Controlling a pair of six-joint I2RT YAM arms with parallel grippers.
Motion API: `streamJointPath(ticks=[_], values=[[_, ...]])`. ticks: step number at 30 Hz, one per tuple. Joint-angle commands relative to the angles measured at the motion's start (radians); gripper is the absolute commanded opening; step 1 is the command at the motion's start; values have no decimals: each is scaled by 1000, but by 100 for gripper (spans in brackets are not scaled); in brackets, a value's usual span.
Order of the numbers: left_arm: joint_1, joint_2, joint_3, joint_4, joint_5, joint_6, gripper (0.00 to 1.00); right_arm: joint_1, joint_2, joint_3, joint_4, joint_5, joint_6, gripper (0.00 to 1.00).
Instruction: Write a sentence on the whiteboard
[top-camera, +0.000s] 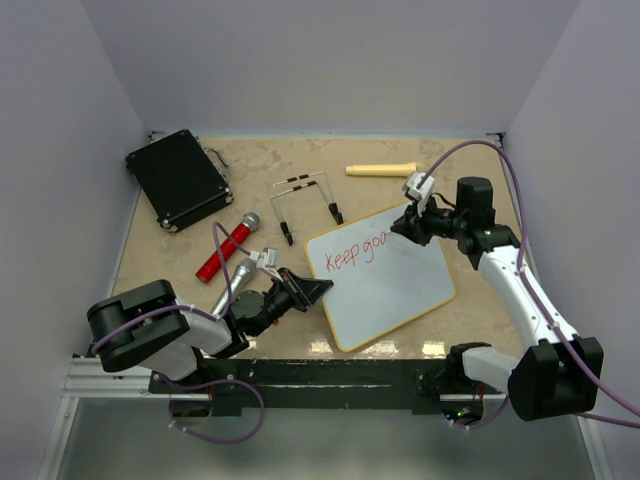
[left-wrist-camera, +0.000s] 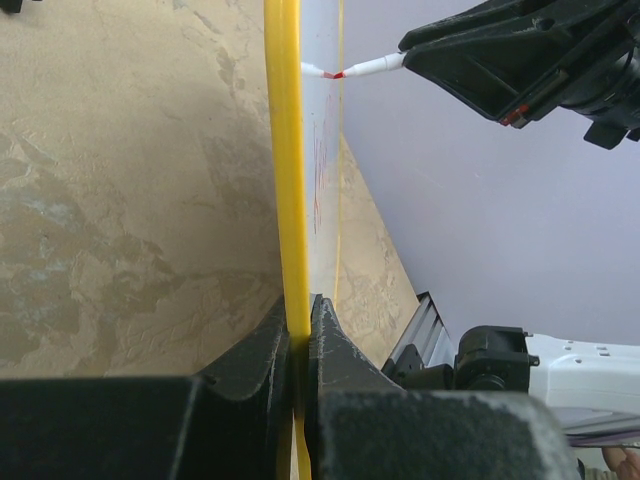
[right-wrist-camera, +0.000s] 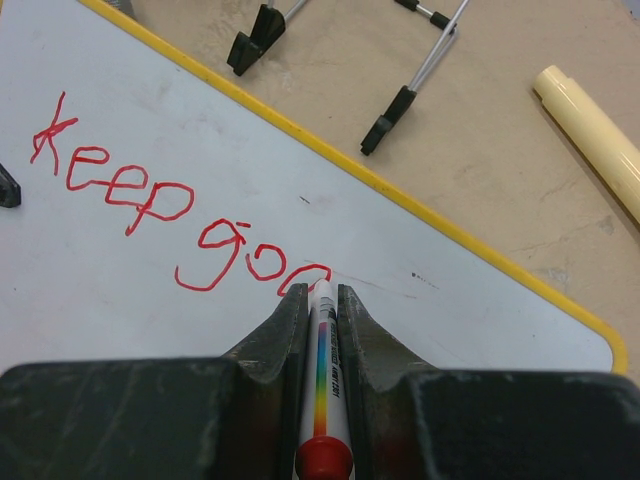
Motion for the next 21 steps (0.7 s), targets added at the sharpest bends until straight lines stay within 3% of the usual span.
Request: streamJointPath(ticks=[1,12,21], values=[[-3,7,14,77,55,108,0,1,16,32,35,21,-8,0],[5,-1,11,69,57,109,0,1,10,18,-130,10,-120,0],[6,-1,11,66,60,109,0,1,-25,32,-123,50,-98,0]])
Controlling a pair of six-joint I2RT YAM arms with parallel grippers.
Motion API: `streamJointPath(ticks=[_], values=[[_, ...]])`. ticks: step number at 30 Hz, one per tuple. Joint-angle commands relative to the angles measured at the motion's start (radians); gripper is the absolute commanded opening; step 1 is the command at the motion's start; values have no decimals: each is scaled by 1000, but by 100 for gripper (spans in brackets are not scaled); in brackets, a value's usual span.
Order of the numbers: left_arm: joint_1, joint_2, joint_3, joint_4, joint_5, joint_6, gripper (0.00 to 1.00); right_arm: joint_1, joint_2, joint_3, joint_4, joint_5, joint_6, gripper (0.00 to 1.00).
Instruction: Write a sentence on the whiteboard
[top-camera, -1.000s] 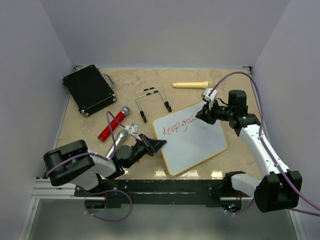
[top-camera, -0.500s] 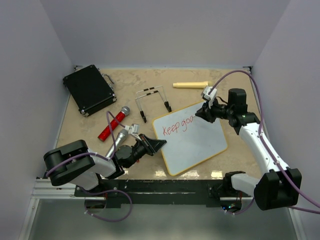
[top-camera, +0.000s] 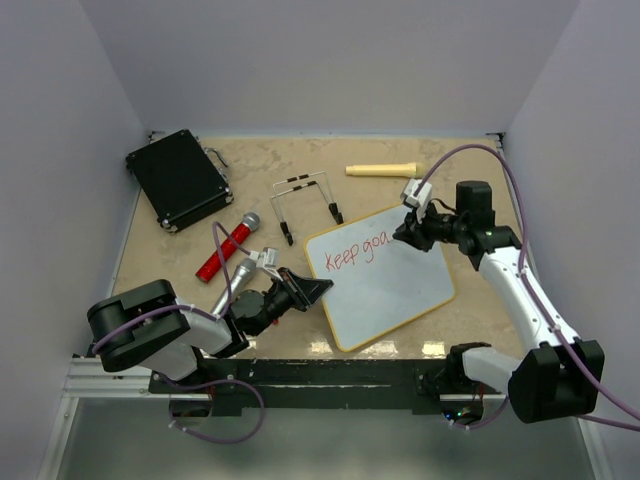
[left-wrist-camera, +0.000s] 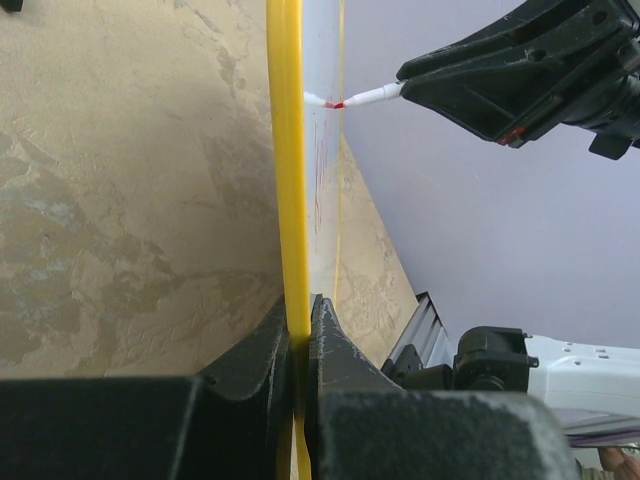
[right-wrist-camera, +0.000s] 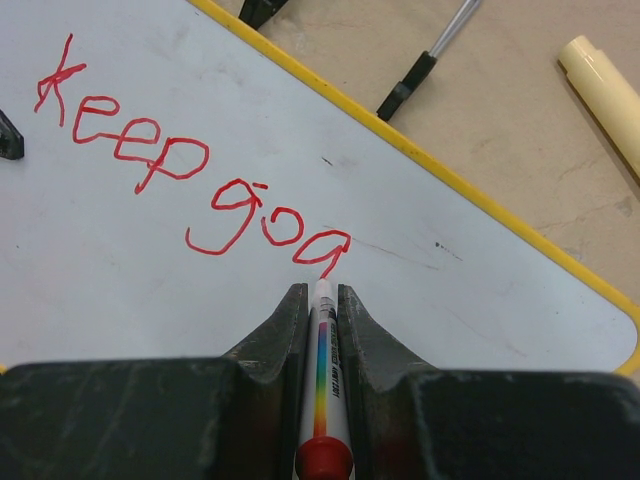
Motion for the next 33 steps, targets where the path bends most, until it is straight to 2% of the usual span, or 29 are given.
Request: streamJointPath(ticks=[1,7,16,33], values=[[-1,-5,11,69,56,118,0,0,-33,38,-26,24,-8,0],[-1,-5,0,74,55,117,0,1,-97,103,-22,-47,27,0],[-1,-11,-10,82,61,123,0,-6,-211,-17,143,-72,103,0],[-2,-28,-23,85,61,126,0,-57,-179,-8,157,-84,119,0]])
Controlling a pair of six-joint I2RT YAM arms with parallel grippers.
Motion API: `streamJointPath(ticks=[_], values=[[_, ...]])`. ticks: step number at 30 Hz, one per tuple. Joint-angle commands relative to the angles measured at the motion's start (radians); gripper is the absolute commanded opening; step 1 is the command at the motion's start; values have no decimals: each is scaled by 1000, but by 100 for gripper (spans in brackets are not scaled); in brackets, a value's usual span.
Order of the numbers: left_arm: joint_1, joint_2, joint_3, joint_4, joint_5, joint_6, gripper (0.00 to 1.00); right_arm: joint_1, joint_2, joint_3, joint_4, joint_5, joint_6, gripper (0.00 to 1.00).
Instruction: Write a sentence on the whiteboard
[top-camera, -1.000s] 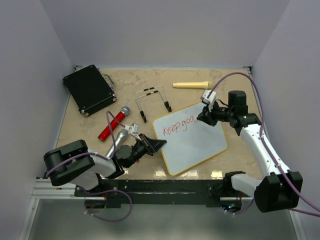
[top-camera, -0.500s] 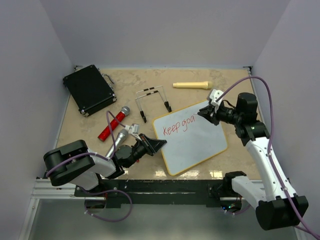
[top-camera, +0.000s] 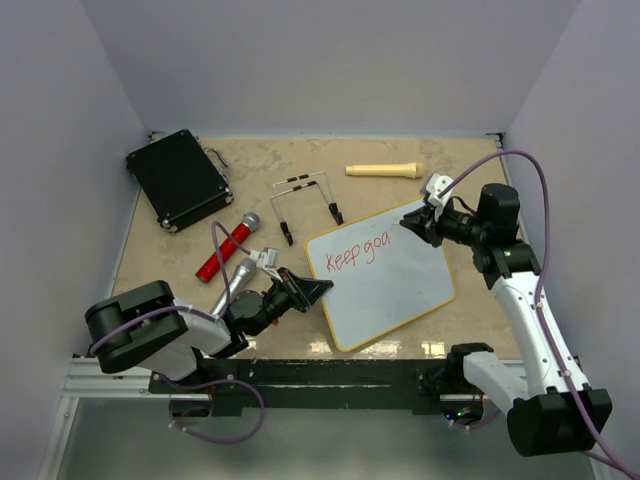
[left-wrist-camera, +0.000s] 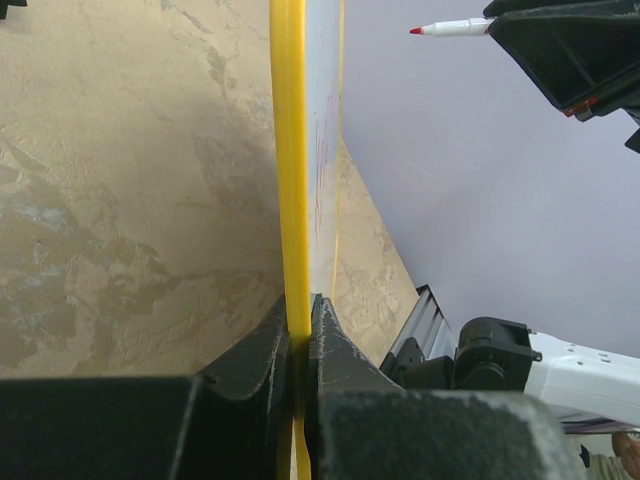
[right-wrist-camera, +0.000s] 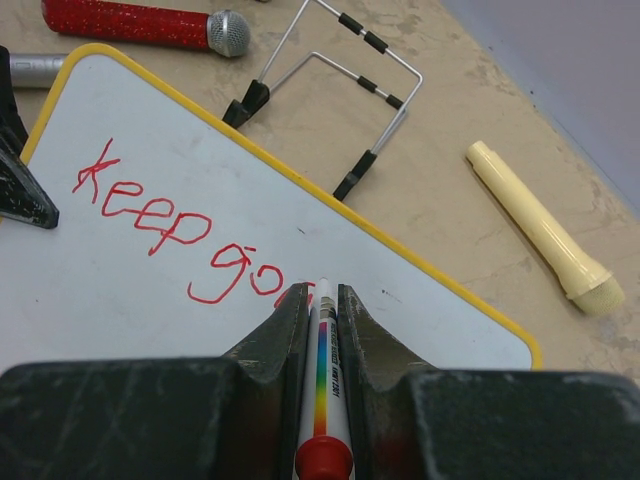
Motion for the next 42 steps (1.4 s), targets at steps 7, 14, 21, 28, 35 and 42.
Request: streamJointPath(ticks=[7,14,21,28,35,42], values=[[-1,-19,-21,77,35,97,0,-7,43,45,30,-32,11,0],[1,-28,-24,73,36,98,0,-5,43,30,78,-35,43,0],[2,-34,-27,73,35,97,0,-7,63,15,116,-15,83,0],[4,-36,-21,59,47,101,0,-11,130,39,88,4,73,0],[4,-40,-27,61,41,103,0,-13,169,38,105,30,74,0],[5,-28,-22,68,47,103,0,-13,184,28,133,45,89,0]])
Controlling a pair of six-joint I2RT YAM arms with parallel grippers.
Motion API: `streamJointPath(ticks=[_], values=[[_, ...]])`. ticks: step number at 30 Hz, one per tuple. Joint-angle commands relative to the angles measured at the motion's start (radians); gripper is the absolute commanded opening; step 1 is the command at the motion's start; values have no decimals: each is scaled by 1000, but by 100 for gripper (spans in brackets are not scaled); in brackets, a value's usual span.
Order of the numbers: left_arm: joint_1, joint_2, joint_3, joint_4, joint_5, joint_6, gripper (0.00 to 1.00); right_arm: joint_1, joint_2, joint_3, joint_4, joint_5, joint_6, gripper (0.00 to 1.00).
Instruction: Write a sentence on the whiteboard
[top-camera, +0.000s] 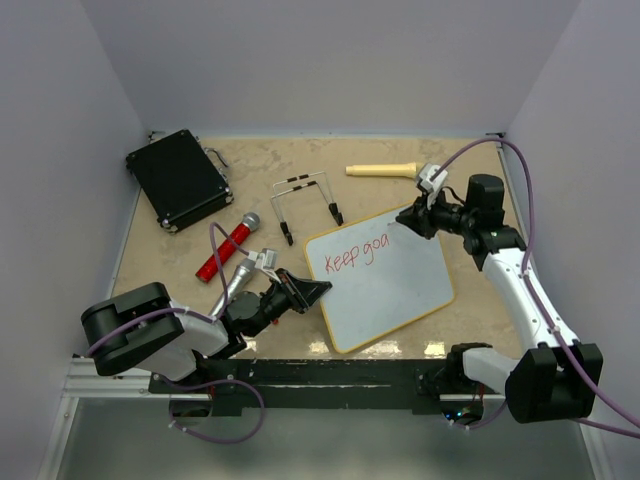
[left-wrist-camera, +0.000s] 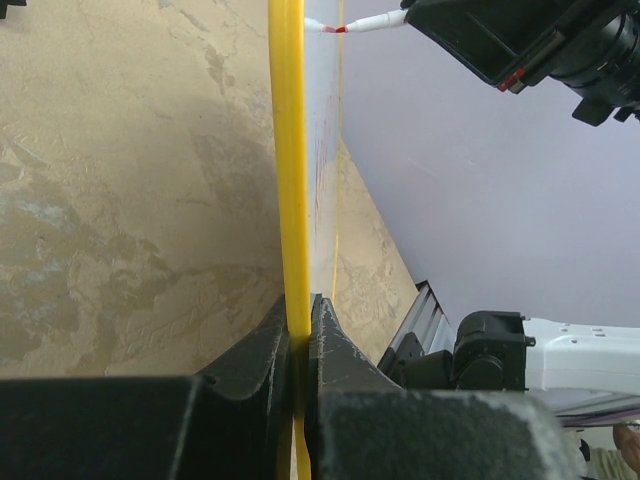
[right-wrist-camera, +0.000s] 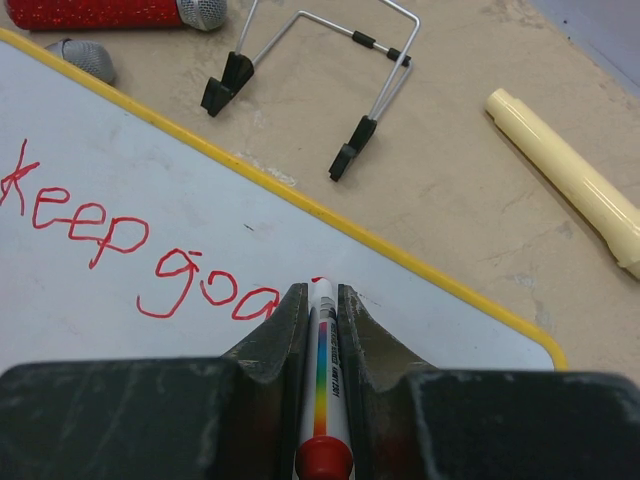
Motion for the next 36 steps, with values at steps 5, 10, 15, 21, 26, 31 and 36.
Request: streamJointPath(ticks=[5,10,15,21,26,31,36], values=[[4,-2,-5,71,36,92,0,-6,21,35,2,13,-16,0],[4,1,-2,72,36,92,0,-6,29,41,-73,-1,-79,0],[4,5,-4,74,36,91,0,-6,26,41,-159,-13,-128,0],[4,7,-2,74,34,91,0,-6,17,35,-237,5,-185,0],[4,13,-2,77,34,89,0,-6,-6,37,-207,57,-156,0],[4,16,-7,79,31,85,0,-6,-52,78,-173,47,-98,0],[4,16,-8,77,30,86,0,-6,-85,80,-145,34,-70,0]])
